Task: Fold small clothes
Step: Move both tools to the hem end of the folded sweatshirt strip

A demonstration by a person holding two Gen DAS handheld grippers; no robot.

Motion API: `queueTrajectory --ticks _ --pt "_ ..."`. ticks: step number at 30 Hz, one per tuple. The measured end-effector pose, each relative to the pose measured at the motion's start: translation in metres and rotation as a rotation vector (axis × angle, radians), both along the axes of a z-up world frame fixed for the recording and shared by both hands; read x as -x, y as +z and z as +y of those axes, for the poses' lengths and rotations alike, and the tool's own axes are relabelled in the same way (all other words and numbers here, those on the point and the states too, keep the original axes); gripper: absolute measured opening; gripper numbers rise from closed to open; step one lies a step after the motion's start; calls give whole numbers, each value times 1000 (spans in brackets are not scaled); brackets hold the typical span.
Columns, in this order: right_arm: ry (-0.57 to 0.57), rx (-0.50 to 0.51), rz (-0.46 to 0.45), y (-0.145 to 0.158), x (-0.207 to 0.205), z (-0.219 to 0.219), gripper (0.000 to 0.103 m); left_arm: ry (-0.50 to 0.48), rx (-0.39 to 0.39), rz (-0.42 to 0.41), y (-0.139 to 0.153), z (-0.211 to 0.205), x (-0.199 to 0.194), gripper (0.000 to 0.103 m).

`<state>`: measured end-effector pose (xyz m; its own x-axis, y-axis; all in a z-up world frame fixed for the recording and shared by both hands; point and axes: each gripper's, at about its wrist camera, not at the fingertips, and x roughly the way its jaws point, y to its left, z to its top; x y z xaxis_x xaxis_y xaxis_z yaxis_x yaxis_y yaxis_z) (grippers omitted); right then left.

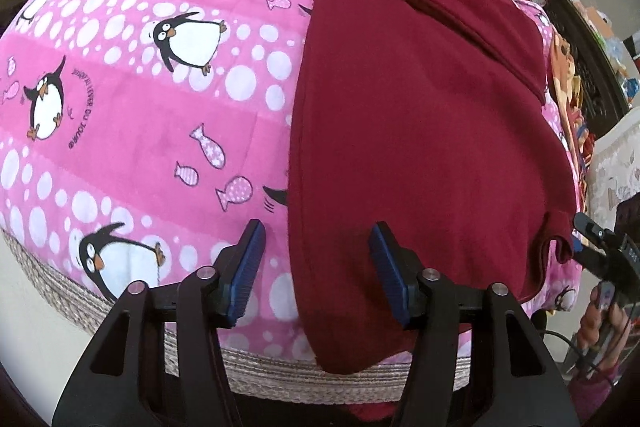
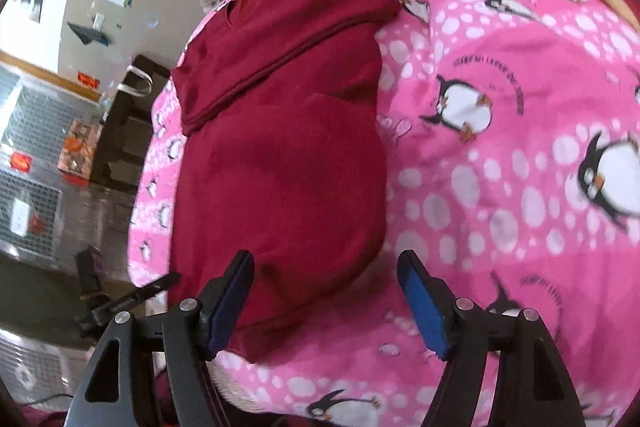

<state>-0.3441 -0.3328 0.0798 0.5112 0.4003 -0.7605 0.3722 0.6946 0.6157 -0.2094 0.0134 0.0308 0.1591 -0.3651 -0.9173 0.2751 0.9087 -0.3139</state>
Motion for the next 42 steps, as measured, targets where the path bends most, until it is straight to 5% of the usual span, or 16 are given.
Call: queueTrajectory --ticks 13,14,18,19,23,29,32,33,34,42 --pt "-31 -87 29 -8 -20 28 71 -7 -20 -35 -4 -6 15 71" --pt "-14 -65 21 -8 -21 32 68 -12 -21 -36 -4 -8 15 71" --pt "96 93 -20 3 -11 38 19 -9 2 -15 -4 -6 14 71" --pt "102 101 -29 7 -5 34 16 -5 9 -8 -4 -4 14 71" --pt "44 149 -18 13 23 5 15 12 29 8 -4 3 16 76" --pt "-41 48 -12 -9 41 -16 15 -23 4 -5 -3 -9 22 83" --pt "-101 -76 18 -29 43 -23 35 -49 -12 -16 -4 -13 25 83" --pt "-110 -98 23 -34 43 -22 51 -68 -11 -16 -3 -14 26 83" --pt "-111 -105 15 -35 43 -21 53 -84 -7 -16 -3 -16 28 82" --pt "-121 -117 -39 -43 41 -20 48 -129 29 -22 -1 -17 27 19"
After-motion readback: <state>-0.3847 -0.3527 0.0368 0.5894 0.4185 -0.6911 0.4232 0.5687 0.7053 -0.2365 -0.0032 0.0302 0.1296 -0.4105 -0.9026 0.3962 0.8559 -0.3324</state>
